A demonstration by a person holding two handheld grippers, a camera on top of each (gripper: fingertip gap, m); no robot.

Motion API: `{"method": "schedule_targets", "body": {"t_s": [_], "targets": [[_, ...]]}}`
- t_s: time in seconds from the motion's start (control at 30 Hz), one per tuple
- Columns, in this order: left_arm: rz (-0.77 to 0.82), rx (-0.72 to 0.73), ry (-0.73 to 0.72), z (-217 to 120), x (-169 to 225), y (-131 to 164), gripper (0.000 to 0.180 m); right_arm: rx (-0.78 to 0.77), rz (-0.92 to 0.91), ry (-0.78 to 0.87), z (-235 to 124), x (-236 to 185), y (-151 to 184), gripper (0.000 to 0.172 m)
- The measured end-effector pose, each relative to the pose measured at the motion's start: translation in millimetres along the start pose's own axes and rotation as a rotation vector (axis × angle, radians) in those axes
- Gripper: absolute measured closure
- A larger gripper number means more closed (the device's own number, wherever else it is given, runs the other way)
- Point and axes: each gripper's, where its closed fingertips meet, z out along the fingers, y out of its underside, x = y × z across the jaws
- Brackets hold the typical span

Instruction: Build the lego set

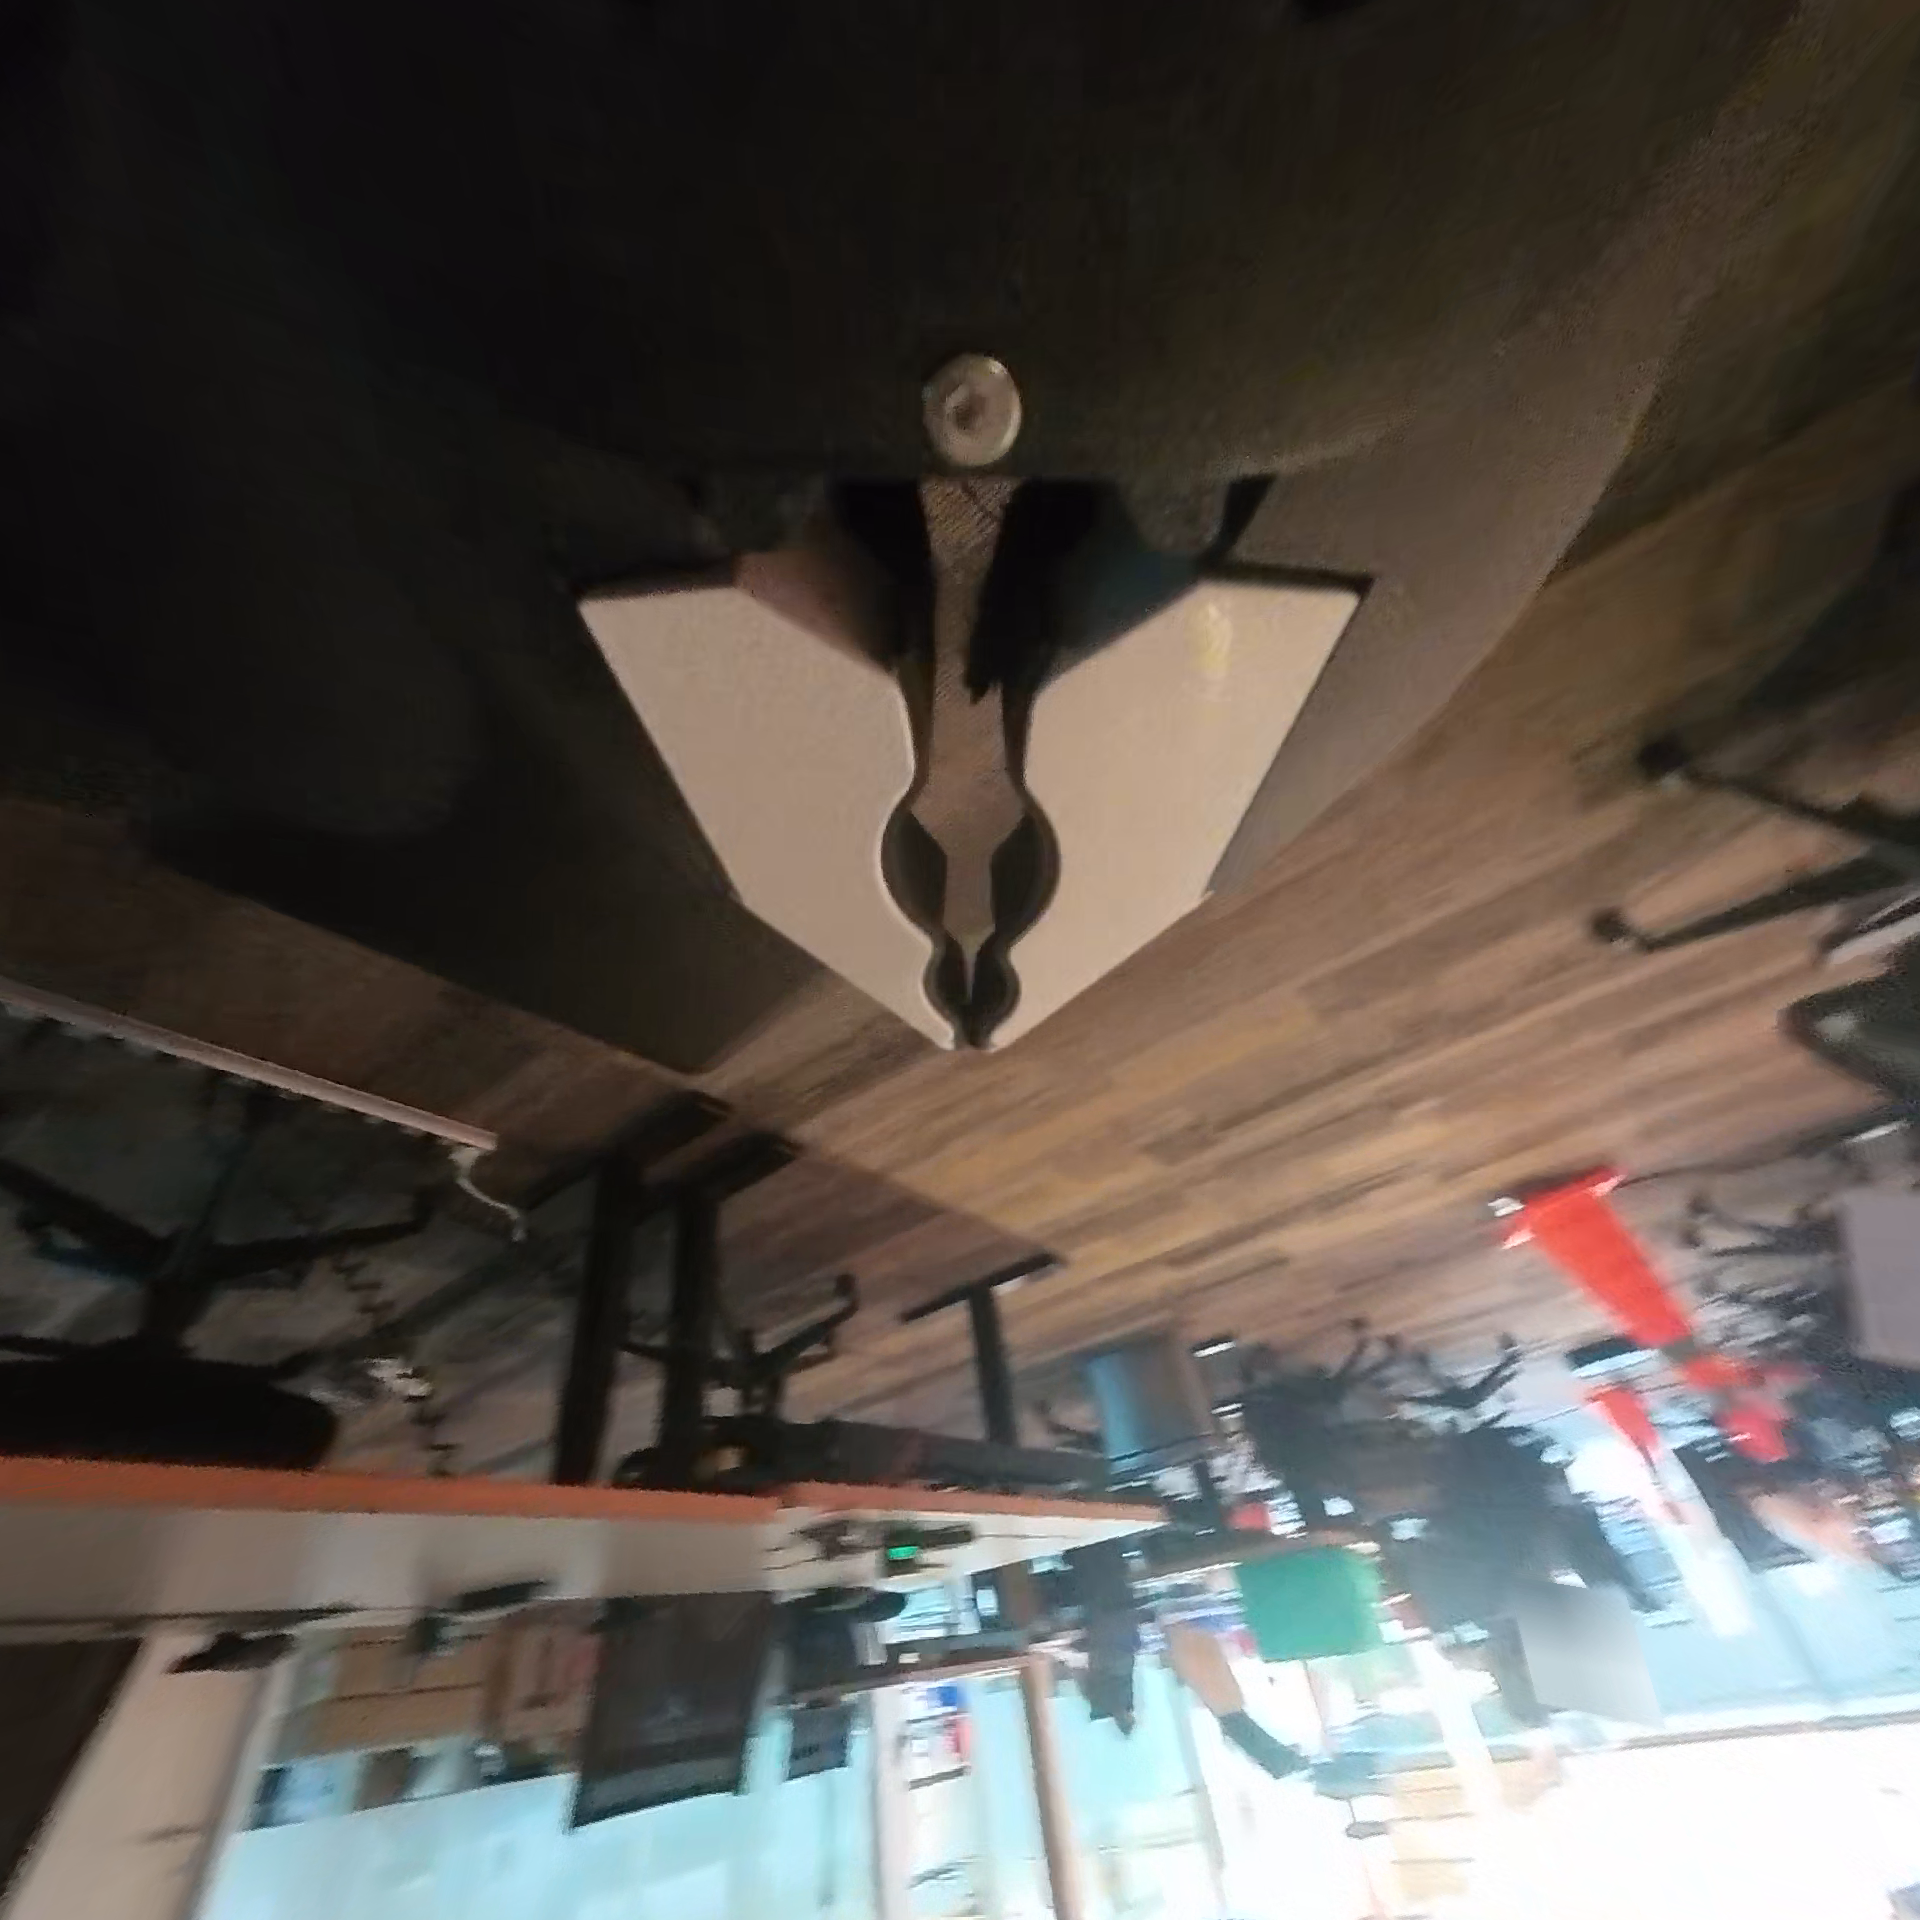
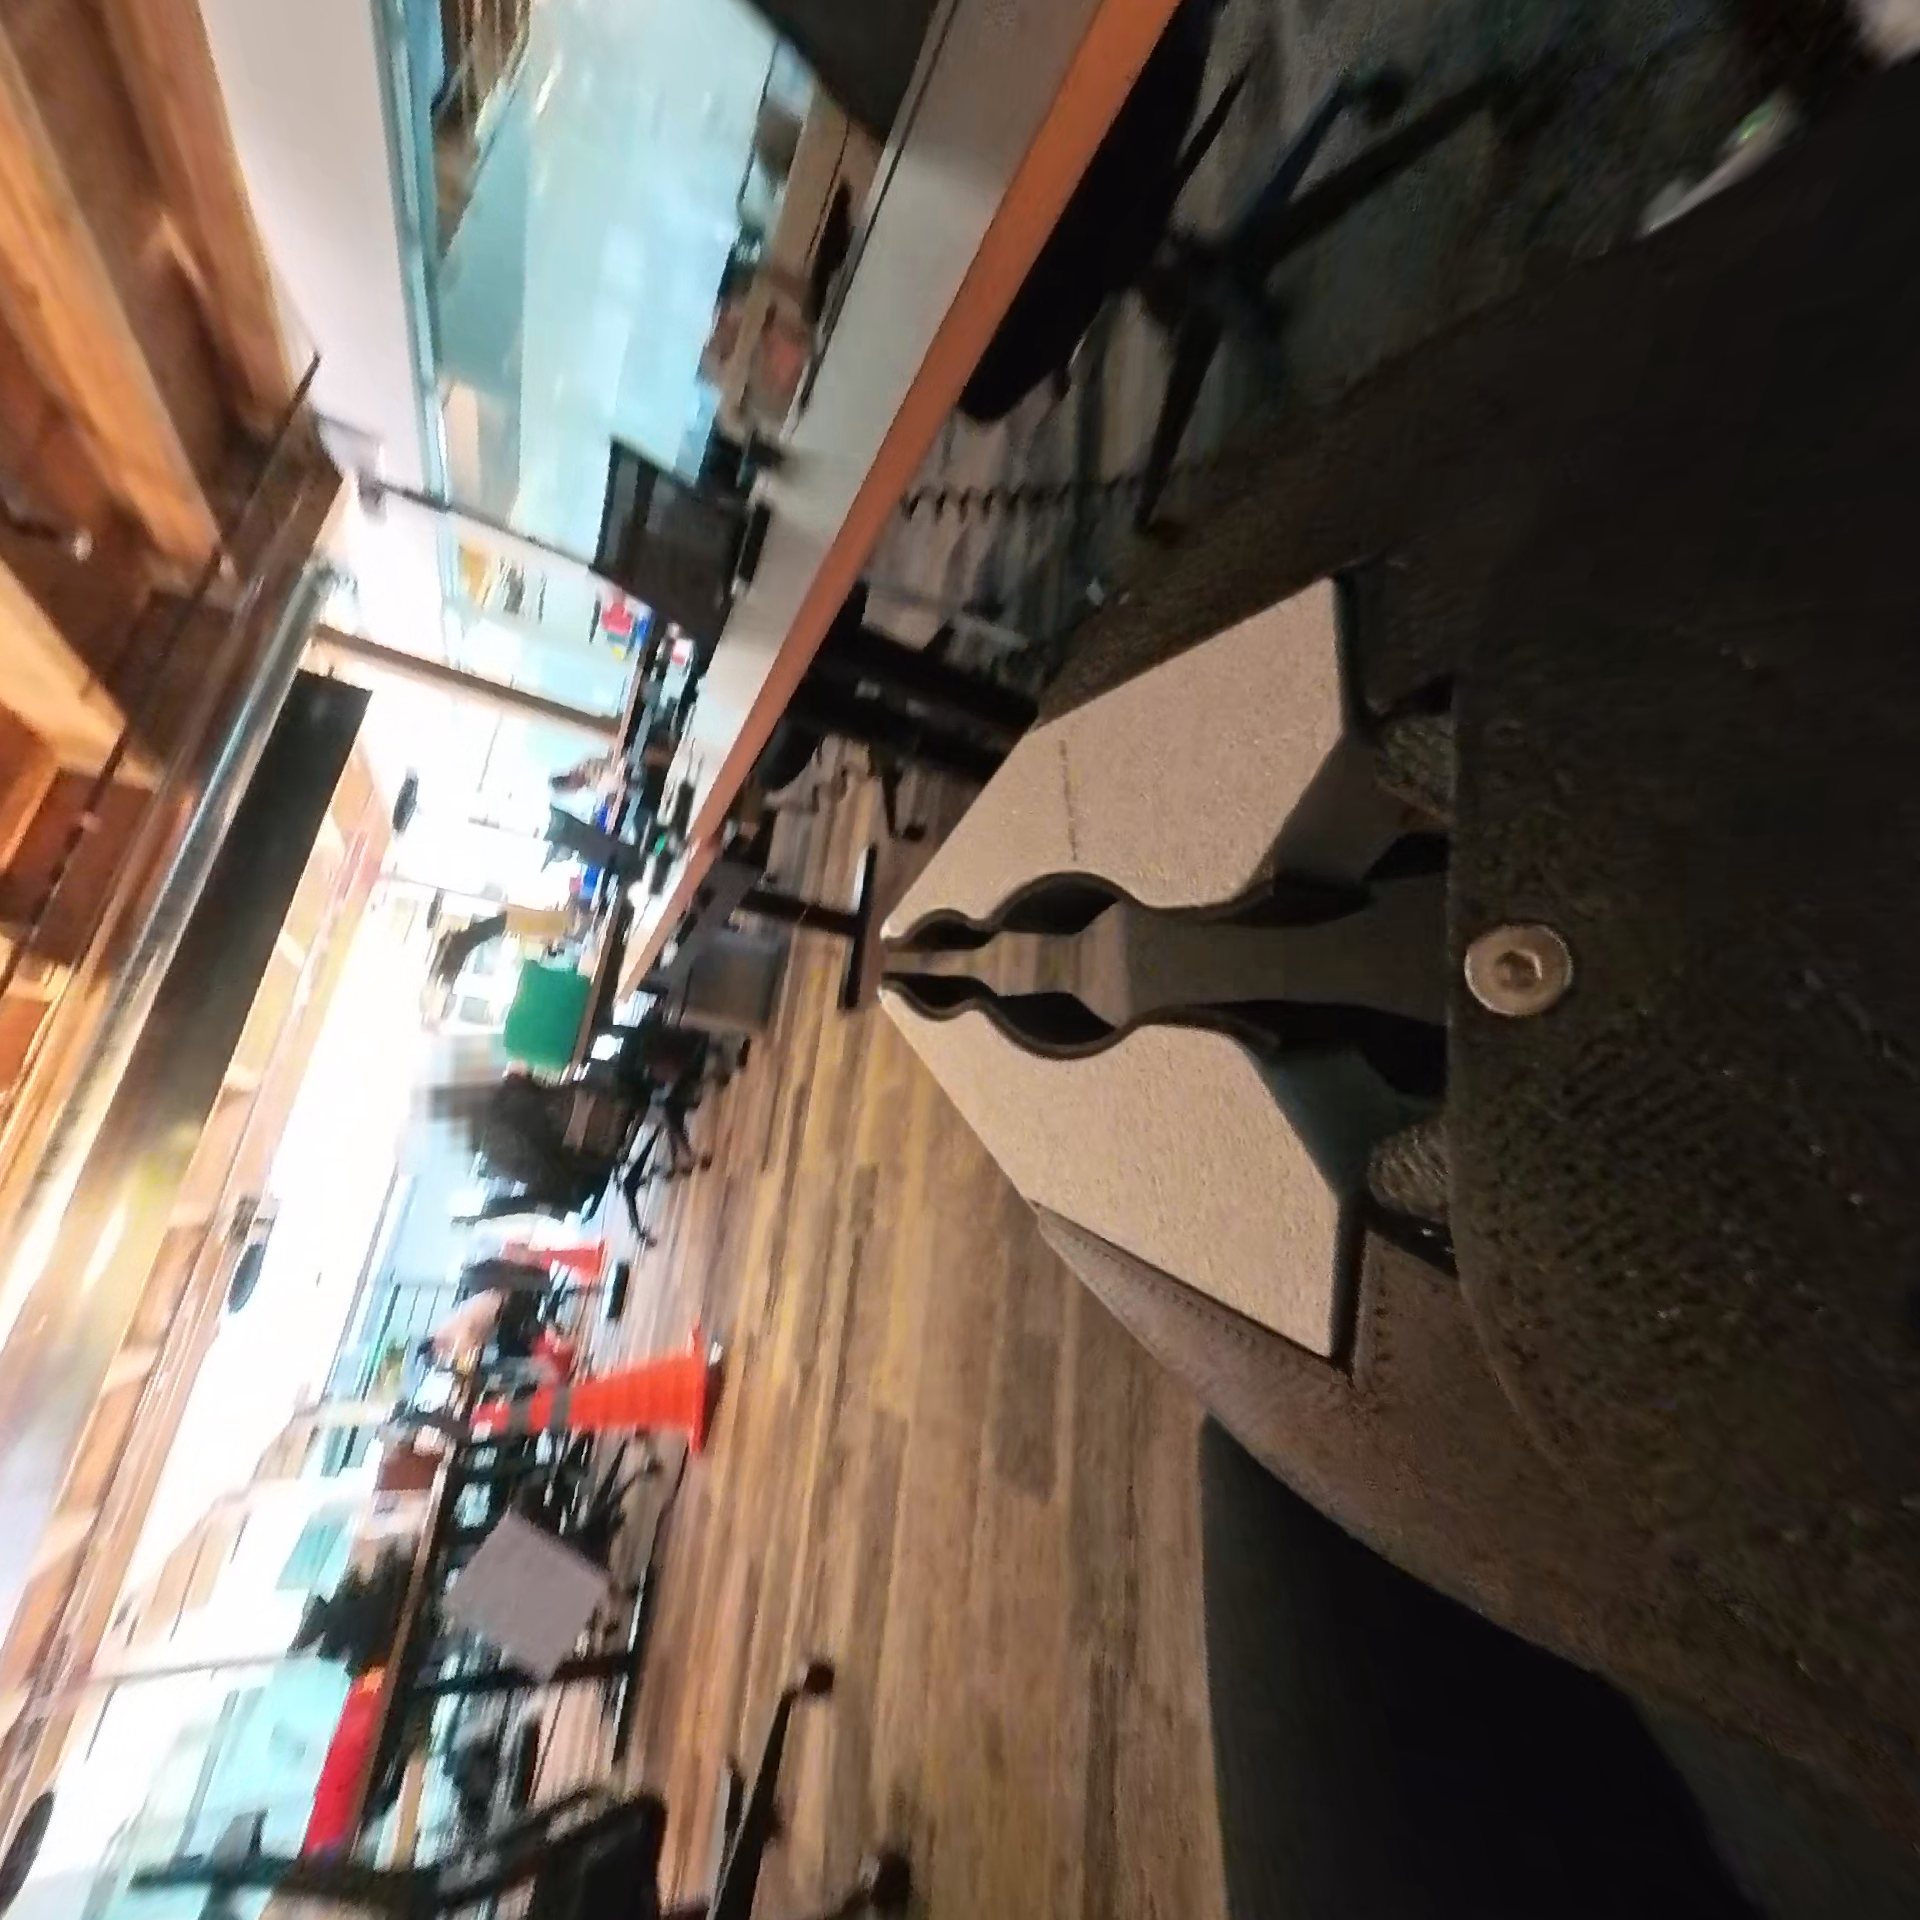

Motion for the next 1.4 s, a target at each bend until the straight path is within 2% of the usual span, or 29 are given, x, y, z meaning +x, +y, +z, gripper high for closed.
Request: {"method": "schedule_targets", "body": {"t_s": [0.07, 0.23, 0.4, 0.57, 0.63, 0.7, 0.83, 1.0, 1.13, 1.3, 1.4], "targets": [[-0.029, -0.024, -0.090, -34, -35, 12, 0.180, 0.008, 0.031, -0.079, 36, -30, -1, 0.170], [-0.180, -0.126, -0.154, -123, -81, 57, 0.157, 0.042, 0.058, -0.194, 105, -112, -5, 0.155], [-0.190, -0.131, -0.500, -228, -132, 89, 0.140, 0.094, 0.079, -0.428, 145, -219, -20, 0.135], [-0.201, -0.079, -0.922, -343, -175, 109, 0.097, -0.009, 0.212, -0.659, 173, -320, -11, 0.078], [-0.214, -0.019, -1.050, -382, -184, 112, 0.068, -0.057, 0.261, -0.718, 181, -357, -5, 0.060], [-0.182, -0.010, -1.164, -416, -191, 116, 0.038, -0.102, 0.282, -0.788, 182, -393, 0, 0.044], [-0.112, -0.190, -1.321, -473, -189, 137, 0.025, -0.191, 0.275, -0.945, 177, -473, 9, 0.024], [-0.055, -0.379, -1.436, -537, -170, 161, 0.024, -0.198, 0.227, -1.078, 160, -559, 5, 0.016], [-0.065, -0.540, -1.506, -593, -151, 183, 0.023, -0.178, 0.249, -1.133, 128, -614, -5, 0.015], [-0.087, -0.524, -1.630, -659, -127, 184, 0.023, -0.129, 0.195, -1.247, 73, -667, -20, 0.015], [-0.142, -0.494, -1.688, -686, -107, 192, 0.023, -0.103, 0.175, -1.315, 49, -687, -34, 0.016]]}}
